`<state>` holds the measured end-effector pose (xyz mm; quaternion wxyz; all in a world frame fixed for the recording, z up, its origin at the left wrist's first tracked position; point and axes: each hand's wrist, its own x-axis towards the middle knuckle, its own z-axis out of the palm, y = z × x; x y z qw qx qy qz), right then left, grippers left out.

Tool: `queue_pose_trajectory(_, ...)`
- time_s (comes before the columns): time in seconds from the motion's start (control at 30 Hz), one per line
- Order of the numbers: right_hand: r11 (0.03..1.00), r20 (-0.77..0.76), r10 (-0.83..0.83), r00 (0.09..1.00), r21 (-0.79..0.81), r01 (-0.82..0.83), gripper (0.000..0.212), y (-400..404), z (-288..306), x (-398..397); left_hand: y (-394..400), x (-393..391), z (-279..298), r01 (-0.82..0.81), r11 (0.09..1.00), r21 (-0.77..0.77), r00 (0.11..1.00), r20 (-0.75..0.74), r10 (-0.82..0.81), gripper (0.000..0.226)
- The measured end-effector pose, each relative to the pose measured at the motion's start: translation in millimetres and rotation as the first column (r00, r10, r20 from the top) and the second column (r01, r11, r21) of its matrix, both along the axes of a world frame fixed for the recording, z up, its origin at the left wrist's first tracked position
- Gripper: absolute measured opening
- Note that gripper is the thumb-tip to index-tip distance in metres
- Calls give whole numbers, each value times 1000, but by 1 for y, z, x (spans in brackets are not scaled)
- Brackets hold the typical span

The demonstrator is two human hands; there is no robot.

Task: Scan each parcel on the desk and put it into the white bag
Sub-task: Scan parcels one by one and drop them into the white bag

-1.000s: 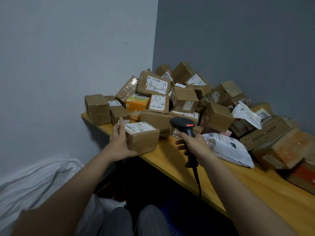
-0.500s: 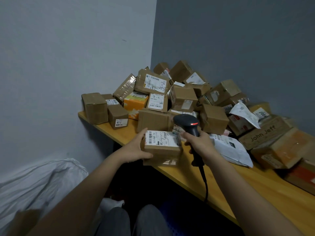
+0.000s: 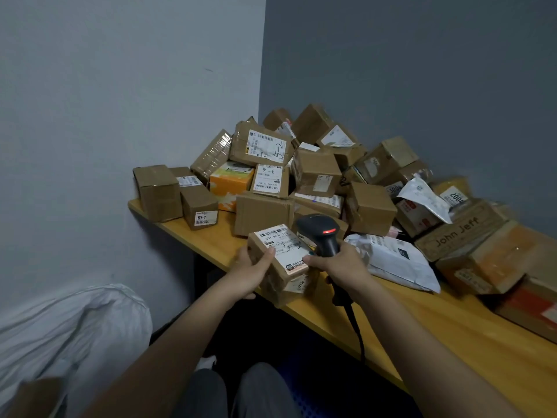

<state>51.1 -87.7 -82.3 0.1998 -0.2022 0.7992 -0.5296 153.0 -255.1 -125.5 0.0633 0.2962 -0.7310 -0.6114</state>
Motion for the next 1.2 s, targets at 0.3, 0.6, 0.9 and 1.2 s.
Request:
queue_pose_trajectory(0.3, 983, -44, -130, 991, -140, 123, 32, 10, -12, 15, 12, -2, 2, -27, 989, 145, 972, -226, 60, 101)
queue_pose_trajectory(0.6, 975, -168, -114, 979, -207, 78, 19, 33, 21, 23, -19, -20, 17, -24, 983, -182, 980, -198, -13, 157)
queue_pose_trajectory(0.9, 994, -210, 9, 978, -109, -33, 16, 44, 23, 46, -18, -25, 34, -46, 944, -325, 987, -162, -8, 139)
queue_pose_trajectory(1.2, 992, -181, 38, 983, -108, -59, 19, 41, 26, 47, -30, -32, 26, -62, 941, -332, 981, -195, -4, 128)
